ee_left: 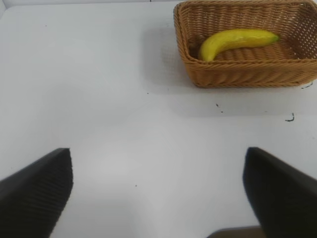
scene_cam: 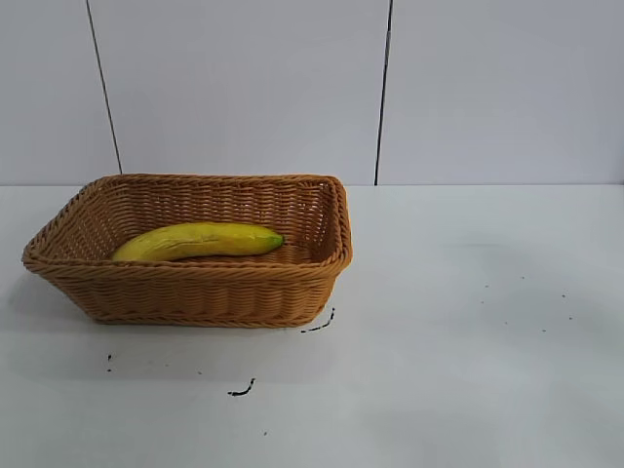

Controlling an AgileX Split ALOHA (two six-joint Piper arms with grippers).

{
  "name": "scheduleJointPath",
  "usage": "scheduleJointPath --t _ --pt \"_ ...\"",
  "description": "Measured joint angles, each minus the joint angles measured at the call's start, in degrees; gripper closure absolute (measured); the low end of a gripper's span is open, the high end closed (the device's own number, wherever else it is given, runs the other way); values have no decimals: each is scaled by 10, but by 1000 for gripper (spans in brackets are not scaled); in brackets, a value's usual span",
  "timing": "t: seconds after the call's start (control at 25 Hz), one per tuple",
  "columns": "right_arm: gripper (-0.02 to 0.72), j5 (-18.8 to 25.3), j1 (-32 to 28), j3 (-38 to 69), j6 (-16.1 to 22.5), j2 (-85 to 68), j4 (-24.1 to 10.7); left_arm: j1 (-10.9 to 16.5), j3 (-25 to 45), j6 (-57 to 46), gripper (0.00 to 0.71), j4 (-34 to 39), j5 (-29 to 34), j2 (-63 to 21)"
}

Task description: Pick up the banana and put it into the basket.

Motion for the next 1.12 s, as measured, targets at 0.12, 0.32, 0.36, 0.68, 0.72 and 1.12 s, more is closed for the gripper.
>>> scheduleJointPath --t 0.12,0.32,0.36,0.68,0.72,1.12 --pt "24 2 0 20 -7 -95 -17 0 0 0 17 0 0 0" --pt "24 2 0 22 -7 -214 -22 0 0 0 17 0 0 0" --pt "24 2 0 23 -7 -231 -22 0 0 0 17 0 0 0" --pt "24 3 0 23 -7 -327 -13 0 0 0 17 0 0 0" --pt "24 3 0 23 -7 -327 -13 0 0 0 17 0 0 0" --pt "24 3 0 23 -7 -327 -12 0 0 0 17 0 0 0"
